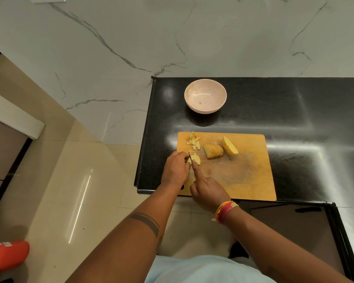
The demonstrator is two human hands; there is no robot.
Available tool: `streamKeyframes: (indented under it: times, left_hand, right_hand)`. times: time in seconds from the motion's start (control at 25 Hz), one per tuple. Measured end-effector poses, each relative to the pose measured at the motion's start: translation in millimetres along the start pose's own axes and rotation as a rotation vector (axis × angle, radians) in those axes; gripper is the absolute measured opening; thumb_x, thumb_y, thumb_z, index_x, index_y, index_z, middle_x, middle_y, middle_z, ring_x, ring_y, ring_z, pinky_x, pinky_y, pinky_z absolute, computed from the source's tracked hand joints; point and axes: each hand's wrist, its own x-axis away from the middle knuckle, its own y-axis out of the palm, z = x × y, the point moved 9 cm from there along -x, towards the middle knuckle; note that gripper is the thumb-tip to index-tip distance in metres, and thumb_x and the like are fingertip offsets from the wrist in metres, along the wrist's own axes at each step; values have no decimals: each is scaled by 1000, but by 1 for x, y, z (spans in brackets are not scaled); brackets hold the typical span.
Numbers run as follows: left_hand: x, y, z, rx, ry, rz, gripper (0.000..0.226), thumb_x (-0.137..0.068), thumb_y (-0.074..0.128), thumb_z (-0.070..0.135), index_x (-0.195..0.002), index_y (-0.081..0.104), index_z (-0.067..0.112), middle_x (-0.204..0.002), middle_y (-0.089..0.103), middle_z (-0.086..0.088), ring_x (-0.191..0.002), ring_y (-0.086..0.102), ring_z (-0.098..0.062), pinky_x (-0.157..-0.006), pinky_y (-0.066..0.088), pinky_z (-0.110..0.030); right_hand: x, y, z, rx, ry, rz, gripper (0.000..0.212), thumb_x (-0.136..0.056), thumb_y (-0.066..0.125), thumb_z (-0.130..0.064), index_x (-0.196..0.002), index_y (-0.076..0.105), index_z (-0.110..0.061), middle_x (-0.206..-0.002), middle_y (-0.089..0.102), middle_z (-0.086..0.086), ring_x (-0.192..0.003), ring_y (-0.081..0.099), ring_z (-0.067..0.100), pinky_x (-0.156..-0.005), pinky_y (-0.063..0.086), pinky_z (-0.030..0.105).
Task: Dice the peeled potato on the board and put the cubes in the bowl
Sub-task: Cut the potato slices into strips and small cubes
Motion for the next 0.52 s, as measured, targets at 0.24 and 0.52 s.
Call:
streamKeyframes:
  times: [0.24,0.52]
  left_hand:
    - [-2,0,-1,-39,-53,7,22,-98,64,21,-119,69,19,-119,62,-3,-99,63,-17,-84,59,-34]
    - [-2,0,-1,-44,-83,20,25,-98,66,23,-122,68,19,-120,63,-4,-100,64,-19,-84,60,-34]
  right_hand:
    - [-2,5,3,18,12,-14,72,-102,35,-27,-162,-6,-28,-68,59,3,-55,56,19,-53,48,35]
    - [32,16,13,50,-22,-50,79,-102,37,-29,-160,-17,-32,-66,59,1,-54,57,19,-54,51,39]
